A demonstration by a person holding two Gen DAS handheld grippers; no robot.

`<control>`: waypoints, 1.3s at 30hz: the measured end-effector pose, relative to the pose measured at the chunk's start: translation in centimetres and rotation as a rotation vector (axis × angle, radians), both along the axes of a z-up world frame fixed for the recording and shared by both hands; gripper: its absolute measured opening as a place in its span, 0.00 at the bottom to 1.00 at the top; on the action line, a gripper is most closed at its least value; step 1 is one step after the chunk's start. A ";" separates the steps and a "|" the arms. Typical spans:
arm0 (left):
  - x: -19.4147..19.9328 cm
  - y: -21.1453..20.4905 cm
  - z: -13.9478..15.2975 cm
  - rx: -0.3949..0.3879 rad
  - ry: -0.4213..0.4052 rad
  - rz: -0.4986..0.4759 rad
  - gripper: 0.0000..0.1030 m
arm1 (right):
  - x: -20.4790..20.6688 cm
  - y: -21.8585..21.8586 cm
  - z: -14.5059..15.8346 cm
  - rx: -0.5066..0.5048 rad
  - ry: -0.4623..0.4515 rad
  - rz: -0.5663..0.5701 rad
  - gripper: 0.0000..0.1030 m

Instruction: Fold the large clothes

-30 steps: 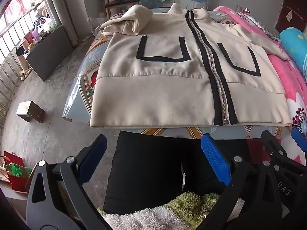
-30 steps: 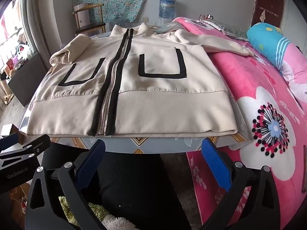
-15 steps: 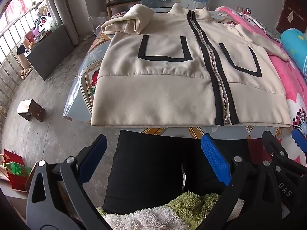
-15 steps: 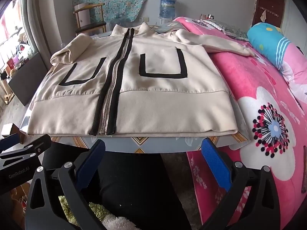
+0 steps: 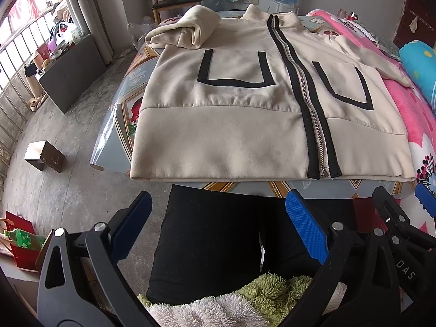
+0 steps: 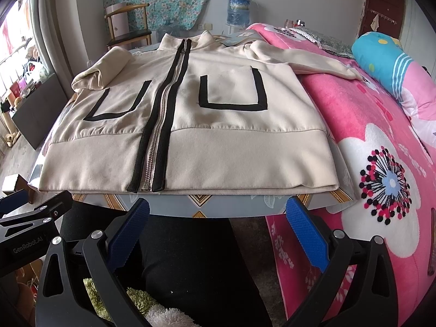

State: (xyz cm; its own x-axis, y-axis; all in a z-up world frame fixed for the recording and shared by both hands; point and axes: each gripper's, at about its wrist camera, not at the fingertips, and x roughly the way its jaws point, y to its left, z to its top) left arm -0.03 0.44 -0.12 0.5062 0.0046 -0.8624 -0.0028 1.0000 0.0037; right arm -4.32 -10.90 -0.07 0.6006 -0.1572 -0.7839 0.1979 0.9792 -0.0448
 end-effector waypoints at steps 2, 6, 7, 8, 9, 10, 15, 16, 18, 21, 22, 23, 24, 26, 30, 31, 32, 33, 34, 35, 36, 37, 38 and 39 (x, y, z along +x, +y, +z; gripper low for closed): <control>0.0 0.0 0.0 0.002 -0.001 0.000 0.92 | 0.0 0.0 0.0 0.002 -0.001 0.000 0.95; 0.0 0.1 0.0 0.003 -0.004 0.002 0.92 | 0.0 0.0 0.0 0.001 -0.001 0.000 0.95; 0.0 0.1 0.0 0.002 -0.003 0.003 0.92 | 0.0 0.0 0.1 0.001 -0.001 0.000 0.95; 0.0 0.2 0.0 0.001 -0.004 0.004 0.92 | 0.0 0.0 0.1 0.001 -0.001 0.000 0.95; 0.1 0.1 0.0 0.003 -0.004 0.004 0.92 | 0.0 -0.1 0.1 0.002 -0.002 0.000 0.95; 0.1 0.1 0.0 0.003 -0.005 0.005 0.92 | 0.0 0.0 0.1 0.002 -0.002 0.000 0.95; 0.0 0.1 0.2 0.004 -0.008 0.008 0.92 | 0.1 0.0 0.1 -0.001 -0.003 0.001 0.95; 0.0 0.1 0.3 0.005 -0.009 0.008 0.92 | 0.1 0.0 0.2 -0.002 -0.003 0.000 0.95; 0.1 0.1 0.3 0.006 -0.011 0.009 0.92 | 0.1 0.0 0.3 -0.001 -0.005 0.000 0.95; 0.0 0.1 0.3 0.006 -0.010 0.009 0.92 | 0.1 0.0 0.3 -0.002 -0.004 0.000 0.95; 0.0 0.1 0.3 0.007 -0.011 0.009 0.92 | 0.1 0.0 0.3 0.000 -0.005 0.000 0.95; 0.1 0.2 0.3 0.009 -0.011 0.011 0.92 | 0.2 0.0 0.3 0.001 -0.005 0.001 0.95; 0.1 0.2 0.3 0.008 -0.011 0.011 0.92 | 0.1 0.0 0.3 0.000 -0.005 0.002 0.95; 0.1 0.2 0.3 0.007 -0.010 0.014 0.92 | 0.2 0.1 0.4 0.000 -0.004 0.004 0.95; 0.1 0.3 0.3 0.006 -0.009 0.015 0.92 | 0.2 0.1 0.3 0.000 -0.004 0.005 0.95; 0.0 0.3 0.3 0.006 -0.009 0.015 0.92 | 0.2 0.1 0.3 0.000 -0.005 0.004 0.95; 0.0 0.3 0.2 0.006 -0.009 0.015 0.92 | 0.2 0.1 0.3 0.000 -0.004 0.004 0.95; 0.0 0.4 0.3 0.006 -0.010 0.016 0.92 | 0.2 0.1 0.3 0.000 -0.004 0.003 0.95; 0.0 0.4 0.3 0.006 -0.010 0.016 0.92 | 0.2 0.1 0.3 0.001 -0.005 0.002 0.95; 0.0 0.4 0.3 0.006 -0.010 0.016 0.92 | 0.1 0.1 0.2 0.002 -0.006 0.001 0.95; 0.0 0.3 0.2 0.006 -0.009 0.016 0.92 | 0.1 0.1 0.2 0.001 -0.005 0.001 0.95; 0.0 0.3 0.2 0.006 -0.009 0.016 0.92 | 0.1 0.1 0.3 0.001 -0.005 0.001 0.95; 0.0 0.3 0.2 0.005 -0.009 0.016 0.92 | 0.1 0.0 0.2 0.001 -0.006 0.002 0.95; 0.0 0.3 0.2 0.006 -0.009 0.016 0.92 | 0.1 0.0 0.3 0.001 -0.006 0.002 0.95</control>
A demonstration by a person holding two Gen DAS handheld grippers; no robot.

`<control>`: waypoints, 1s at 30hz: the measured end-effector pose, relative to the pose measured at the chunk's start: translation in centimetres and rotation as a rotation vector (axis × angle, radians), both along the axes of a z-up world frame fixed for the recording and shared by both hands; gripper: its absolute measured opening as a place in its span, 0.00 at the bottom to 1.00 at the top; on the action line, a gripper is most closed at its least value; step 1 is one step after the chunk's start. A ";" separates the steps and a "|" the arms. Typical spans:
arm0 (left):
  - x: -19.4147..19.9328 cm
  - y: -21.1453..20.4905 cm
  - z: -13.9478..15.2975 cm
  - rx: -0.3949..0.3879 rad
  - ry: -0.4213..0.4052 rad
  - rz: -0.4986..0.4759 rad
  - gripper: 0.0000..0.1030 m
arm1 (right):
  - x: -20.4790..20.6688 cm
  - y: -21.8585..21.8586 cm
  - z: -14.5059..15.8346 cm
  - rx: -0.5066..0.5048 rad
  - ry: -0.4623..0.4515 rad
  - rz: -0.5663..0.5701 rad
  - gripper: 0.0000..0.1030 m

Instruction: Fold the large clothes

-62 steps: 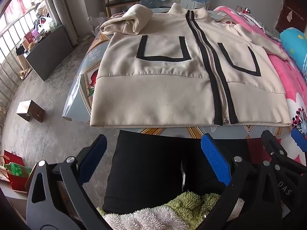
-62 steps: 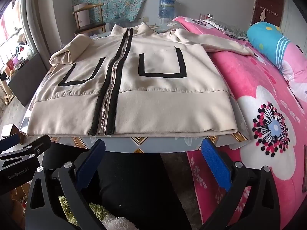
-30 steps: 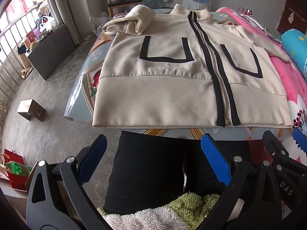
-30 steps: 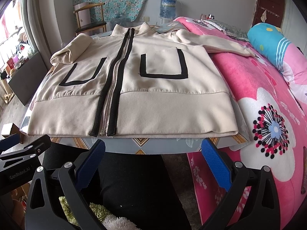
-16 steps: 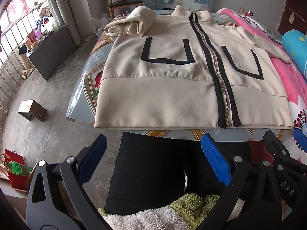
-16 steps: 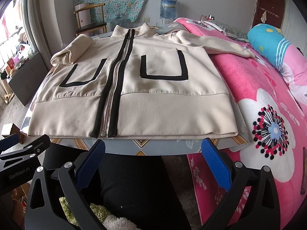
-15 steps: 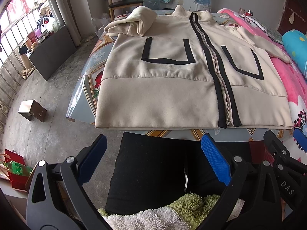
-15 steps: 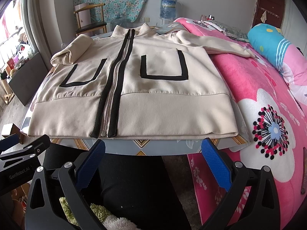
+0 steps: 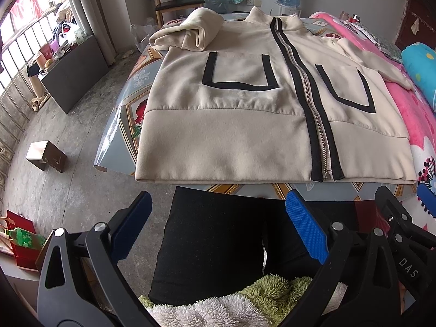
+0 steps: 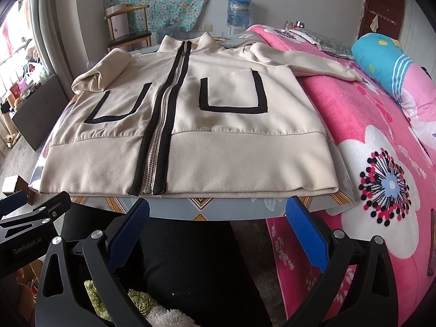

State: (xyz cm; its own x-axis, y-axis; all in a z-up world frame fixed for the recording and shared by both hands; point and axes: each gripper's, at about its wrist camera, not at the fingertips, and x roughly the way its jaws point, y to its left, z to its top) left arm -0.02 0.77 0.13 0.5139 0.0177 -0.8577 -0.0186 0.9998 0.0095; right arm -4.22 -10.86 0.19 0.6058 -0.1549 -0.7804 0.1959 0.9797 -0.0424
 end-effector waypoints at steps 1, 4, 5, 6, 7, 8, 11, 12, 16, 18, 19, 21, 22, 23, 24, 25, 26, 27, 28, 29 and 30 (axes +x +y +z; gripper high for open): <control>0.0 0.0 0.0 0.001 0.000 0.000 0.92 | 0.0 0.0 0.0 -0.001 0.000 0.000 0.95; 0.0 0.0 0.0 0.000 0.000 0.000 0.92 | 0.0 0.0 0.0 0.000 0.000 0.000 0.95; 0.0 0.0 0.0 0.000 -0.001 0.000 0.92 | 0.0 0.0 0.0 -0.002 0.000 -0.001 0.95; 0.0 0.0 0.0 0.000 -0.001 0.000 0.92 | 0.0 0.0 0.0 -0.001 0.000 0.000 0.95; 0.0 0.0 0.0 0.001 0.000 0.000 0.92 | 0.0 0.0 0.0 -0.001 -0.001 0.000 0.95; 0.0 0.1 0.0 0.001 0.000 0.001 0.92 | 0.0 0.0 0.0 -0.001 -0.001 0.000 0.95; 0.0 0.1 0.0 0.001 0.000 0.000 0.92 | 0.0 0.0 0.0 0.000 -0.001 -0.001 0.95; 0.0 0.0 0.0 0.001 0.000 -0.001 0.92 | 0.0 0.0 0.0 -0.001 -0.001 -0.001 0.95; 0.1 0.2 -0.1 0.000 0.002 0.001 0.92 | 0.1 -0.1 0.0 -0.003 0.000 -0.002 0.95; 0.2 0.3 -0.1 0.001 0.004 0.003 0.92 | 0.3 -0.2 0.0 -0.004 0.002 -0.005 0.95; 0.3 0.4 -0.2 0.001 0.005 0.003 0.92 | 0.3 -0.3 0.0 -0.005 0.002 -0.007 0.95; 0.5 0.5 -0.2 0.002 0.007 0.005 0.92 | 0.6 -0.3 0.1 -0.006 0.002 -0.011 0.95; 0.7 0.6 -0.2 0.002 0.007 0.006 0.92 | 0.8 -0.3 0.1 -0.006 0.003 -0.014 0.95; 0.9 0.7 -0.2 0.004 0.008 0.007 0.92 | 1.0 -0.3 0.1 -0.008 0.003 -0.016 0.95; 1.0 0.7 -0.2 0.005 0.008 0.008 0.92 | 1.2 -0.3 0.2 -0.009 0.004 -0.017 0.95; 1.2 0.8 -0.2 0.004 0.009 0.009 0.92 | 1.4 -0.2 0.2 -0.011 0.004 -0.019 0.95; 1.4 0.7 -0.2 0.004 0.009 0.010 0.92 | 1.6 -0.2 0.3 -0.013 0.004 -0.021 0.95; 1.6 0.8 -0.1 0.005 0.010 0.012 0.92 | 1.8 -0.1 0.4 -0.016 0.004 -0.022 0.95; 1.9 0.9 -0.1 0.005 0.011 0.013 0.92 | 2.1 0.0 0.4 -0.017 0.004 -0.022 0.95; 2.1 1.0 -0.1 0.005 0.012 0.013 0.92 | 2.4 0.0 0.5 -0.020 0.003 -0.023 0.95; 2.3 1.1 -0.1 0.005 0.012 0.014 0.92 | 2.6 0.2 0.6 -0.024 0.002 -0.024 0.95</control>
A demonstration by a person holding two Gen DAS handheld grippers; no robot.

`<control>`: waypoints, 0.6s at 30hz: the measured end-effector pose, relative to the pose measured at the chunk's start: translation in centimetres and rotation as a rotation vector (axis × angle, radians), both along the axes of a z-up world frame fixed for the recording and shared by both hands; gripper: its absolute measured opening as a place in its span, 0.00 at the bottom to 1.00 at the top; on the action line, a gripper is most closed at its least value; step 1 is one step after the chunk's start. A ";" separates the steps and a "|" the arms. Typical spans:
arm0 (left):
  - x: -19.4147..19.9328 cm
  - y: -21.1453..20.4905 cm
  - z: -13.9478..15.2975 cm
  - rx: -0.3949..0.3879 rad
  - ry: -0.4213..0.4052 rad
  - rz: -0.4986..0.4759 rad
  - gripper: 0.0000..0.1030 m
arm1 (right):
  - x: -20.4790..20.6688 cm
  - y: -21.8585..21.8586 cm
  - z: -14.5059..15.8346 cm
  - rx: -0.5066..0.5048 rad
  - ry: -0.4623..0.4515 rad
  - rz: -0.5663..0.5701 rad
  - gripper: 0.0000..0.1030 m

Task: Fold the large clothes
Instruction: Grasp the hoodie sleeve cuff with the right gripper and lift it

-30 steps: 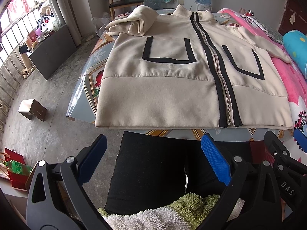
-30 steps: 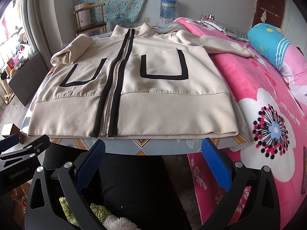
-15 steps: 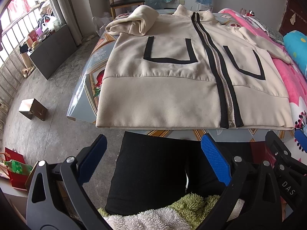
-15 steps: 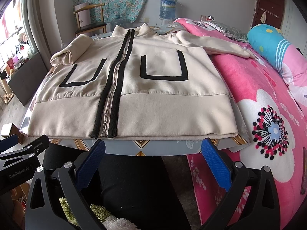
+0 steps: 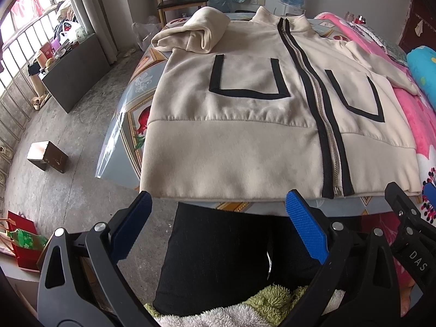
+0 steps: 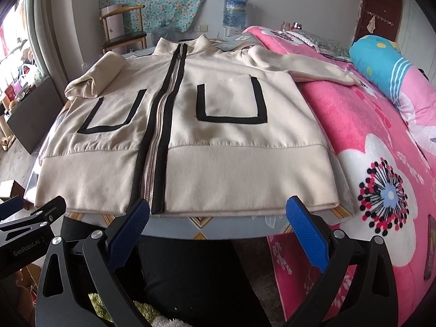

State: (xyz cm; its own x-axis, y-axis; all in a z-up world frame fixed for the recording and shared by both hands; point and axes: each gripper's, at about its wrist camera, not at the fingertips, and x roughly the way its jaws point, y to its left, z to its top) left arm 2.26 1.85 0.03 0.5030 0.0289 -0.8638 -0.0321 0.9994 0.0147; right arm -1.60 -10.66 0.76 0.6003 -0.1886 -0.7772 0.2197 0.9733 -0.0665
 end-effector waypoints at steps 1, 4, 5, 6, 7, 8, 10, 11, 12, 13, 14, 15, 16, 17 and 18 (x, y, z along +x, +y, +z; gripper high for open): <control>0.3 0.1 0.0 0.001 0.001 0.002 0.92 | 0.3 0.1 0.1 -0.003 -0.001 0.000 0.95; 1.2 0.5 -0.1 -0.003 0.009 0.005 0.92 | 1.3 0.5 0.3 -0.024 0.006 -0.003 0.95; 1.5 0.6 -0.1 -0.004 0.013 0.007 0.92 | 1.7 0.6 0.4 -0.037 0.007 -0.005 0.95; 1.9 0.8 -0.2 -0.005 0.016 0.010 0.92 | 2.1 0.8 0.6 -0.056 0.009 -0.010 0.95; 2.2 0.9 -0.3 -0.006 0.020 0.012 0.92 | 2.5 1.0 0.8 -0.075 0.010 -0.012 0.95; 2.7 1.1 -0.3 -0.009 0.023 0.014 0.92 | 2.9 1.1 1.0 -0.090 0.006 -0.008 0.95; 3.6 1.4 -0.5 -0.011 0.025 0.018 0.92 | 3.9 1.5 1.6 -0.123 -0.007 0.004 0.95; 4.0 1.7 -0.6 -0.012 0.026 0.019 0.92 | 4.6 1.6 1.9 -0.136 -0.011 0.012 0.95; 4.6 2.0 -0.8 -0.012 0.028 0.019 0.92 | 5.2 1.7 2.2 -0.145 -0.014 0.021 0.95; 5.1 2.4 -1.0 -0.012 0.030 0.019 0.92 | 5.9 1.9 2.6 -0.152 -0.018 0.034 0.95; 5.9 2.9 -1.2 -0.014 0.033 0.021 0.92 | 6.7 2.1 3.0 -0.153 -0.025 0.054 0.95; 6.6 3.5 -1.3 -0.016 0.035 0.028 0.92 | 7.3 2.2 3.4 -0.149 -0.032 0.072 0.95; 7.3 4.0 -1.3 -0.017 0.034 0.037 0.92 | 8.2 2.4 4.0 -0.140 -0.046 0.099 0.95; 8.1 4.6 -1.3 -0.017 0.028 0.047 0.92 | 9.2 2.6 4.7 -0.123 -0.066 0.133 0.95; 8.7 5.1 -1.3 -0.016 0.021 0.052 0.92 | 10.0 2.8 5.3 -0.104 -0.082 0.167 0.95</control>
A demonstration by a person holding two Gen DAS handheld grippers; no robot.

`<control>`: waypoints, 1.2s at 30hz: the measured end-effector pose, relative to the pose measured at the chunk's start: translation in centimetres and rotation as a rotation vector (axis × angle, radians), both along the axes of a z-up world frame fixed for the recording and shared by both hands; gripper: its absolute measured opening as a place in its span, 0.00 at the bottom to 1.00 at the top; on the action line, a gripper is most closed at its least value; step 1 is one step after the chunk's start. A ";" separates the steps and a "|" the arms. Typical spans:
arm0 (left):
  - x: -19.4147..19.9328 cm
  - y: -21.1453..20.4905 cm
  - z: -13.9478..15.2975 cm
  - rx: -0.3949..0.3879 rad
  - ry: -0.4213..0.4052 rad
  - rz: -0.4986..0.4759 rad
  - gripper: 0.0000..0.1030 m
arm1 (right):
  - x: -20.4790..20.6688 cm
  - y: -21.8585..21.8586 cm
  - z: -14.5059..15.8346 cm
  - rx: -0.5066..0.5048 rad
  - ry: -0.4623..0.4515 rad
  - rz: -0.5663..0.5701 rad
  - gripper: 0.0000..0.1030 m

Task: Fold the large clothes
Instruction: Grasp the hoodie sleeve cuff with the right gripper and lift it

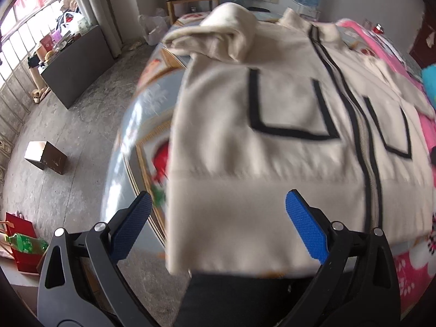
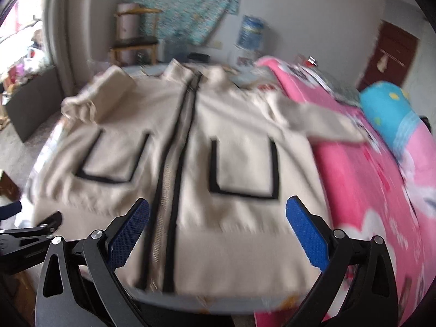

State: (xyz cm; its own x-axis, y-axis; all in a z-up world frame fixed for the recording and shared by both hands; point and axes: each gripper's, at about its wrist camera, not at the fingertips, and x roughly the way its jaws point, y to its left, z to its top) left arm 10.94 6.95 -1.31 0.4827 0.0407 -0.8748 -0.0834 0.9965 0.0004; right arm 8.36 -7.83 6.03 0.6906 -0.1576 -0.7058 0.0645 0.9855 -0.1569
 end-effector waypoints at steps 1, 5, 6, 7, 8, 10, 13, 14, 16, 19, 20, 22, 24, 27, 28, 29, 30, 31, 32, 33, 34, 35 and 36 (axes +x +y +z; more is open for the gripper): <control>1.0 0.6 0.0 0.007 -0.009 0.006 0.92 | 1.1 0.3 0.8 0.037 -0.014 0.048 0.95; 4.2 2.2 0.0 -0.003 -0.036 0.005 0.92 | 6.3 1.4 2.2 0.265 0.029 0.240 0.95; 5.1 2.6 0.0 -0.019 -0.047 0.002 0.92 | 8.6 1.9 2.1 0.336 0.080 0.283 0.95; 5.8 2.9 0.0 -0.036 -0.063 -0.003 0.92 | 10.5 2.4 1.6 0.390 0.129 0.313 0.95; 6.6 3.2 0.0 -0.052 -0.082 -0.010 0.92 | 12.7 3.0 0.9 0.444 0.187 0.336 0.95; 7.7 3.5 0.0 -0.085 -0.118 -0.020 0.92 | 16.1 4.4 -0.9 0.525 0.282 0.372 0.95; 9.4 3.6 -0.4 -0.109 -0.126 -0.039 0.92 | 20.5 7.2 -4.4 0.587 0.401 0.402 0.95; 10.1 3.4 -0.8 -0.104 -0.113 -0.045 0.92 | 21.7 8.4 -5.7 0.596 0.438 0.411 0.94; 11.1 3.3 -1.6 -0.099 -0.082 -0.045 0.92 | 22.8 10.3 -7.6 0.582 0.474 0.419 0.86; 12.2 3.3 -2.8 -0.140 -0.046 -0.048 0.92 | 24.4 12.2 -10.0 0.516 0.476 0.412 0.67; 12.5 3.2 -3.1 -0.159 -0.046 -0.051 0.92 | 24.7 12.7 -10.6 0.471 0.470 0.406 0.51; 12.6 3.1 -3.3 -0.171 -0.060 -0.056 0.92 | 25.2 13.1 -10.9 0.397 0.463 0.407 0.17; 12.7 2.7 -3.7 -0.136 -0.052 -0.063 0.92 | 25.6 12.8 -9.3 0.341 0.401 0.404 0.09; 12.8 2.3 -3.9 -0.107 -0.045 -0.070 0.92 | 26.1 12.0 -3.3 0.247 0.249 0.428 0.07; 13.0 2.1 -3.9 -0.098 -0.039 -0.072 0.92 | 26.5 11.4 -1.0 0.212 0.201 0.439 0.07; 13.1 2.0 -3.9 -0.091 -0.035 -0.074 0.92 | 26.3 11.4 1.9 0.157 0.137 0.459 0.07; 13.2 2.0 -3.9 -0.086 -0.032 -0.074 0.92 | 26.1 11.5 4.0 0.106 0.096 0.480 0.07; 13.3 1.9 -3.9 -0.082 -0.027 -0.073 0.92 | 25.9 11.3 5.4 0.062 0.076 0.506 0.07; 13.4 1.8 -3.9 -0.083 -0.026 -0.071 0.92 | 25.4 11.9 6.4 0.017 0.067 0.551 0.07; 13.4 1.8 -3.9 -0.085 -0.025 -0.067 0.92 | 24.6 12.8 6.7 -0.020 0.091 0.614 0.07; 13.4 1.8 -3.9 -0.087 -0.025 -0.061 0.92 | 24.5 13.3 6.2 -0.040 0.118 0.652 0.07; 13.5 1.7 -3.9 -0.087 -0.024 -0.057 0.92 | 23.3 14.2 4.9 -0.058 0.175 0.717 0.08; 13.5 1.8 -3.8 -0.087 -0.024 -0.056 0.92 | 22.3 14.3 3.5 -0.044 0.242 0.776 0.10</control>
